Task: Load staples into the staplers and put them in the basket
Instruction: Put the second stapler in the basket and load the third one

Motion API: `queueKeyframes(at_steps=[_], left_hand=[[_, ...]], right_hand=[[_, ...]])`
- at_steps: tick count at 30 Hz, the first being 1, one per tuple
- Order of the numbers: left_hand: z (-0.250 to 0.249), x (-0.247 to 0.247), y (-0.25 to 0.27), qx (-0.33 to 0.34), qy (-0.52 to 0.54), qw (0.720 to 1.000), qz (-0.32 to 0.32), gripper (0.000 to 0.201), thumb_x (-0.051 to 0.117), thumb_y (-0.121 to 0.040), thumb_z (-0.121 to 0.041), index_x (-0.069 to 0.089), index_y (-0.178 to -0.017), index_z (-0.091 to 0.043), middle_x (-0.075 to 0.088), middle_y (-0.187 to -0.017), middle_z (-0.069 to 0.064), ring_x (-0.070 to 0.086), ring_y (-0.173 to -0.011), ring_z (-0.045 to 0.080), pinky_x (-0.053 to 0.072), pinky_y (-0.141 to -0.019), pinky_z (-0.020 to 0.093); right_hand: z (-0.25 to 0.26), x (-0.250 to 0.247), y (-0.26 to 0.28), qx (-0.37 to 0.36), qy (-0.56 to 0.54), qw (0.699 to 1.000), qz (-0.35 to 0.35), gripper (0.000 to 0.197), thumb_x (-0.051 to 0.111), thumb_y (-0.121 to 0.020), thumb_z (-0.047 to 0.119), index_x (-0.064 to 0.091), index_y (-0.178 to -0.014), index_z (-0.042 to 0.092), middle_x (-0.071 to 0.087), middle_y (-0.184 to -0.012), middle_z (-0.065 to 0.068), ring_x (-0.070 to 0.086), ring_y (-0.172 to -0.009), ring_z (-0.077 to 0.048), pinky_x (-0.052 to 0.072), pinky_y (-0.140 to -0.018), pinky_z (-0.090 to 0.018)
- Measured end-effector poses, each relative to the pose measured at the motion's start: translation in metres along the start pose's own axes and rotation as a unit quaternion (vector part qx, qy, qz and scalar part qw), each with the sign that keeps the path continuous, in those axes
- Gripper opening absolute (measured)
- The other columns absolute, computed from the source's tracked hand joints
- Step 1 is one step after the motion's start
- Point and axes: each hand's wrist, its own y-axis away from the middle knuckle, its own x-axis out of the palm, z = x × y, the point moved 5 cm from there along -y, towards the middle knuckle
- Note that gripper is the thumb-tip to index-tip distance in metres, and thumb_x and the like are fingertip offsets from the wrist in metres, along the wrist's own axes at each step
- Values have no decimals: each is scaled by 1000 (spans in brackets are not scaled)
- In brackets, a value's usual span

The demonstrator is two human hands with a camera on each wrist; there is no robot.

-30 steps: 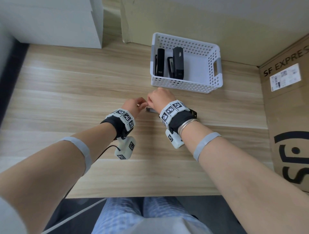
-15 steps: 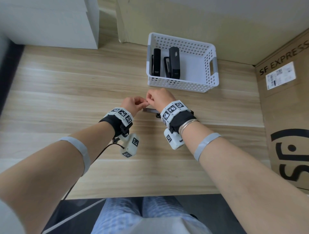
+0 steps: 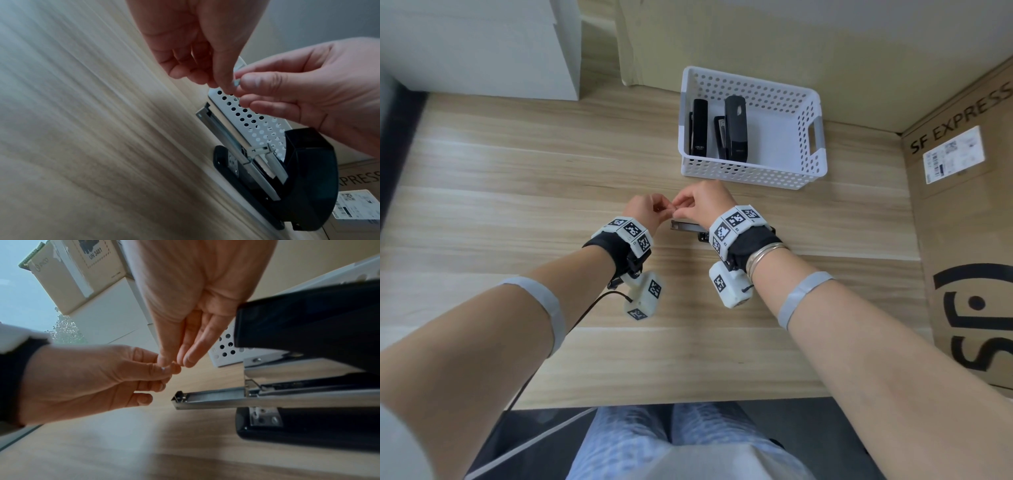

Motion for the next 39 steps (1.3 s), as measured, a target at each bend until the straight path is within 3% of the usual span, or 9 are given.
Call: queueKeyframes(at_steps=[4, 7, 9, 12, 16, 18, 21, 24, 39], left_hand=[[1, 0, 2, 0, -5, 1000, -9, 19, 60, -87, -16, 64, -94, 1, 58, -82, 6, 51, -78, 18, 38, -67, 25], [4, 2, 3, 3, -12, 1000, -14, 15, 60, -87, -16, 63, -91, -2, 58, -82, 5, 51, -77, 18, 37, -63, 24], [5, 2, 3, 7, -11, 1000, -13, 7, 60, -86, -14, 59, -81, -9, 57, -80, 5, 51, -77, 18, 36, -59, 23], [10, 0, 3, 7, -26, 1000, -4, 23, 61, -86, -14, 49, -66, -19, 55, -69, -2, 49, -69, 15, 36, -57, 22], [23, -8, 2, -41, -57, 997, -13, 10, 53, -90, -20, 56, -86, -10, 56, -90, 4, 49, -80, 19, 35, -70, 26], [29, -8, 2, -53, -67, 996, -2, 19, 51, -91, -21, 59, -97, -4, 60, -97, 11, 48, -81, 20, 34, -71, 27], [31, -2, 6, -50, -83, 995, 31, 22, 49, -91, -21, 60, -100, -3, 63, -107, 19, 48, -81, 21, 35, -72, 27], [31, 1, 8, -52, -98, 993, 39, 23, 48, -92, -20, 61, -100, -4, 64, -107, 20, 51, -83, 26, 34, -72, 27], [30, -1, 6, -48, -97, 993, 43, 22, 46, -92, -19, 61, -99, -4, 66, -103, 20, 50, -79, 21, 35, -70, 26]], right_hand=[[1, 0, 1, 1, 24, 1000, 7, 22, 75, -79, 23, 74, -100, 17, 74, -98, 0, 67, -94, -13, 52, -91, -27], [2, 2, 3, 5, 40, 999, 2, 18, 73, -81, 24, 75, -97, 17, 74, -95, 0, 68, -93, -12, 52, -89, -26], [4, 3, 5, 3, 56, 998, 2, 16, 70, -82, 24, 74, -96, 17, 74, -93, 2, 68, -92, -12, 53, -88, -26], [6, 6, 5, 1, 94, 995, 17, 16, 67, -84, 25, 73, -97, 19, 74, -95, 2, 67, -93, -14, 53, -88, -28], [6, 17, 7, -2, 193, 980, 39, 19, 59, -90, 31, 71, -103, 26, 71, -102, 3, 66, -96, -22, 54, -78, -30], [6, 21, 8, -4, 216, 976, 33, 21, 55, -92, 32, 71, -105, 26, 71, -103, 2, 65, -98, -23, 51, -75, -31], [8, 26, 7, -18, 249, 968, 21, 25, 50, -95, 30, 71, -106, 21, 69, -104, -2, 63, -99, -25, 46, -70, -31], [8, 28, 5, -23, 263, 964, 12, 26, 49, -95, 30, 70, -106, 20, 68, -105, -4, 62, -101, -25, 42, -68, -31], [6, 24, 0, 15, 239, 971, 22, 22, 52, -96, 25, 70, -109, 25, 63, -114, -7, 59, -108, -25, 46, -82, -33]])
